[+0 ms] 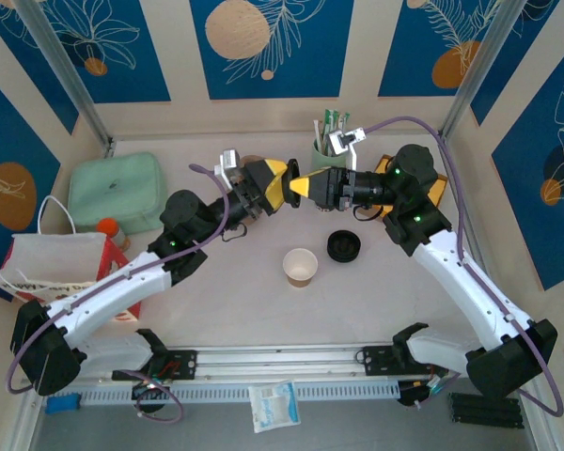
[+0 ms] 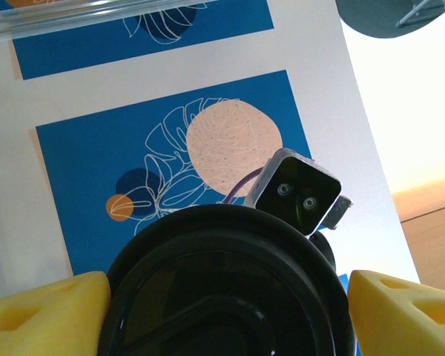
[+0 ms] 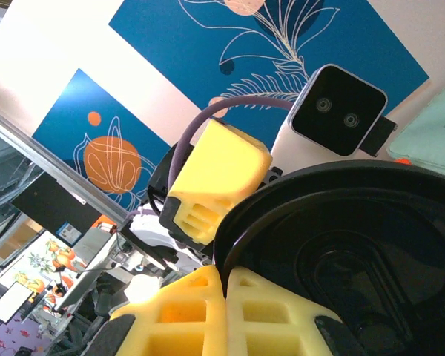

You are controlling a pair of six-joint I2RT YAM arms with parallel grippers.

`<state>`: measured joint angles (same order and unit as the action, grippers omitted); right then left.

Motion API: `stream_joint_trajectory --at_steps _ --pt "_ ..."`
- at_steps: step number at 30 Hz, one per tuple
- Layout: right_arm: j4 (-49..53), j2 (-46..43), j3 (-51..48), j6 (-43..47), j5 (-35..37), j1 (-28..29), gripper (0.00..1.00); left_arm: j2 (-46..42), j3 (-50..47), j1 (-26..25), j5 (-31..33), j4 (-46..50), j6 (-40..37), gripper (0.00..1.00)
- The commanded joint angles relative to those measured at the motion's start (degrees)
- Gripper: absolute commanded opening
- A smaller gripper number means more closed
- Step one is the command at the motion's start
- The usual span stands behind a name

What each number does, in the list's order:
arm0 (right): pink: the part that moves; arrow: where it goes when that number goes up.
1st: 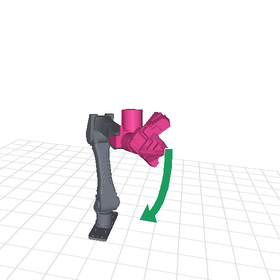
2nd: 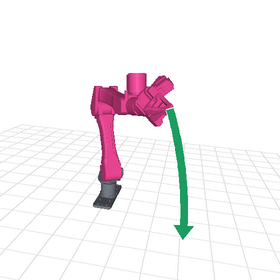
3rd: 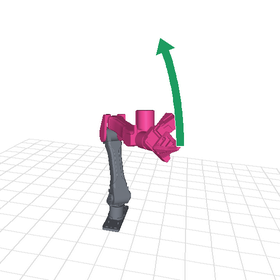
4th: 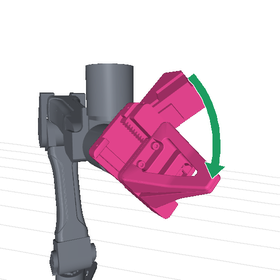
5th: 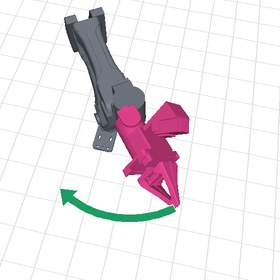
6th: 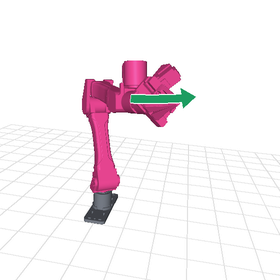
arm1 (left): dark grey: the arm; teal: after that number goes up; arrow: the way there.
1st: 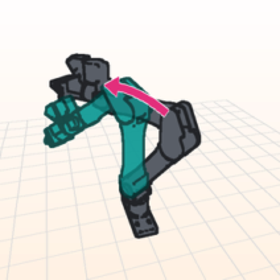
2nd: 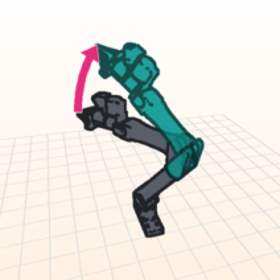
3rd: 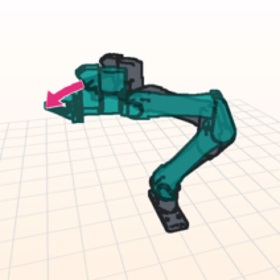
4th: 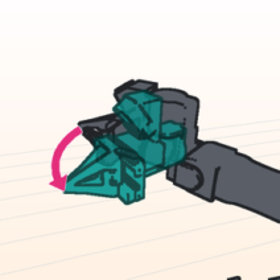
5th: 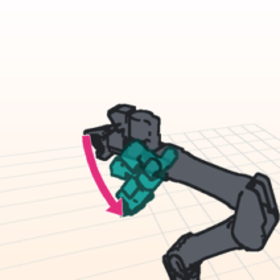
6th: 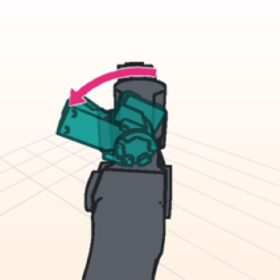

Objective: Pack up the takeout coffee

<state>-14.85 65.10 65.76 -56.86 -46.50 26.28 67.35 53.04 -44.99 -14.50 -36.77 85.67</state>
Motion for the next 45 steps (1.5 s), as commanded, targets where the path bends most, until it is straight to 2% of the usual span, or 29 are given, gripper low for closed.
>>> stream_joint_trajectory --at_steps 1,5,16,19,25,30,32,38,45 --pt "-0.3 -0.1 -1.1 -0.3 1.0 0.1 0.00 -0.4 -0.5 0.3 0.1 -4.0 0.6 0.77" --pt "-0.3 -0.1 -1.3 -0.4 1.2 0.1 0.00 -0.4 -0.6 0.3 0.2 -4.3 0.8 0.72" --pt "-0.2 0.0 -2.1 -0.6 2.2 -0.2 0.00 0.1 0.1 0.3 -0.7 -5.1 0.8 0.67" --pt "-0.1 0.0 -2.3 -0.7 2.4 -0.2 0.03 0.1 0.0 0.3 -0.6 -5.1 0.6 0.66" --pt "0.4 -0.1 -2.6 -1.0 2.9 -0.6 0.18 -0.1 -0.5 0.3 0.0 -5.0 0.0 0.66" --pt "1.8 -1.1 -3.0 -0.7 3.2 -1.9 0.46 -0.2 -1.0 0.3 0.4 -3.9 -1.1 0.66" --pt "2.9 -1.9 -3.2 -0.4 3.3 -2.6 0.52 -0.2 -1.3 0.3 0.7 -3.2 -1.7 0.66" --pt "4.8 -3.2 -4.6 0.6 3.8 -3.7 0.56 -0.2 -2.5 0.3 1.5 -2.1 -3.3 0.66" --pt "10.1 -4.8 -5.8 3.7 4.5 -4.5 0.62 -1.4 -2.6 0.3 2.1 4.6 -8.8 0.66"
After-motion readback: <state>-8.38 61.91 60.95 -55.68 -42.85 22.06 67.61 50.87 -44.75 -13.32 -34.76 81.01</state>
